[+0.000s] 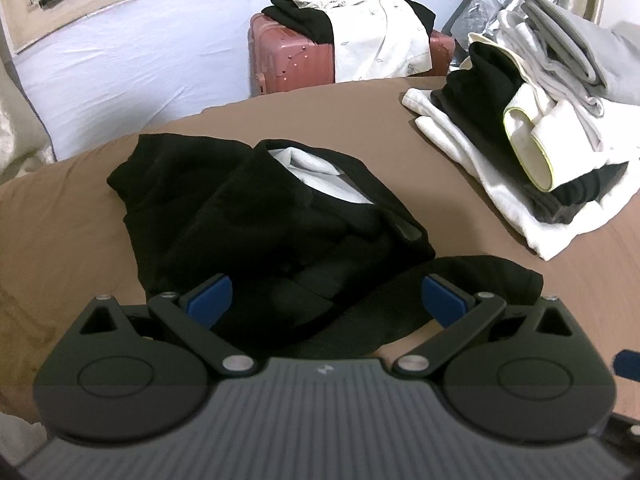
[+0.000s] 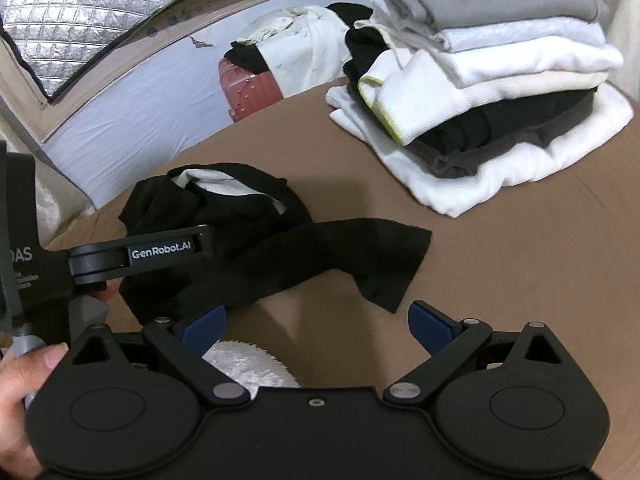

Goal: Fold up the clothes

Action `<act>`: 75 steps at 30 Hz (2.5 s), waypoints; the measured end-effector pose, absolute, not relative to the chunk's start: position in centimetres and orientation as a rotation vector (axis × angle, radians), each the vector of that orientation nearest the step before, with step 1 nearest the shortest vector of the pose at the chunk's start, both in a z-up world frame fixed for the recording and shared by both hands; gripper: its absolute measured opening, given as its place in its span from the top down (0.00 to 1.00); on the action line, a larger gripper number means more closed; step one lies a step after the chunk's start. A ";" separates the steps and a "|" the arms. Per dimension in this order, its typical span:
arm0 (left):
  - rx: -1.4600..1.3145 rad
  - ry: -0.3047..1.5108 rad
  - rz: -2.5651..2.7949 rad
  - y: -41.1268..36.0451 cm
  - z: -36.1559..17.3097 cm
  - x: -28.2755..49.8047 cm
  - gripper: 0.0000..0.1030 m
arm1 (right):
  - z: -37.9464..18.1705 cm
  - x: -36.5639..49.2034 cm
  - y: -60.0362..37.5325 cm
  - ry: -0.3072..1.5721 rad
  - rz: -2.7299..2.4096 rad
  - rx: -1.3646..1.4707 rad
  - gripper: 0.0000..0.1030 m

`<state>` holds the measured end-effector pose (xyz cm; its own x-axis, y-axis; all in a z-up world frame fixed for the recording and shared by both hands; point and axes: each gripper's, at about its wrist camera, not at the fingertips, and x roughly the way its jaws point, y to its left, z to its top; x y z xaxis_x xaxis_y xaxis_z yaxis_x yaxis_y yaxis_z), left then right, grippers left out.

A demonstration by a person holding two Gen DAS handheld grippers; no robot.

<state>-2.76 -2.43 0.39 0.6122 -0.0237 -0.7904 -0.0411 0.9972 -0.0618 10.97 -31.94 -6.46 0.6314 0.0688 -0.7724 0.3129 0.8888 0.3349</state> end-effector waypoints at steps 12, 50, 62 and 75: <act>-0.510 0.909 0.208 11.8 -6.4 -0.1 0.00 | -16.5 19.3 -36.0 1.072 0.146 0.890 0.03; -0.848 0.938 -1.009 -6.1 1.5 -3.0 0.37 | -4.5 4.0 -41.9 0.365 0.234 1.197 0.88; -0.518 0.912 -1.339 -19.2 11.0 -7.0 0.43 | 3.3 -18.5 -50.1 0.002 0.004 1.131 0.88; -0.070 1.194 -0.818 -21.2 -6.5 -2.8 0.33 | -7.1 -31.2 -56.6 0.515 -0.713 0.948 0.60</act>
<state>-2.76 -21.18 -6.50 0.1237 -0.5958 -0.7936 0.5255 0.7177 -0.4570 -31.24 -56.61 -7.11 0.6643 -0.3181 -0.6764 0.7420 0.3895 0.5456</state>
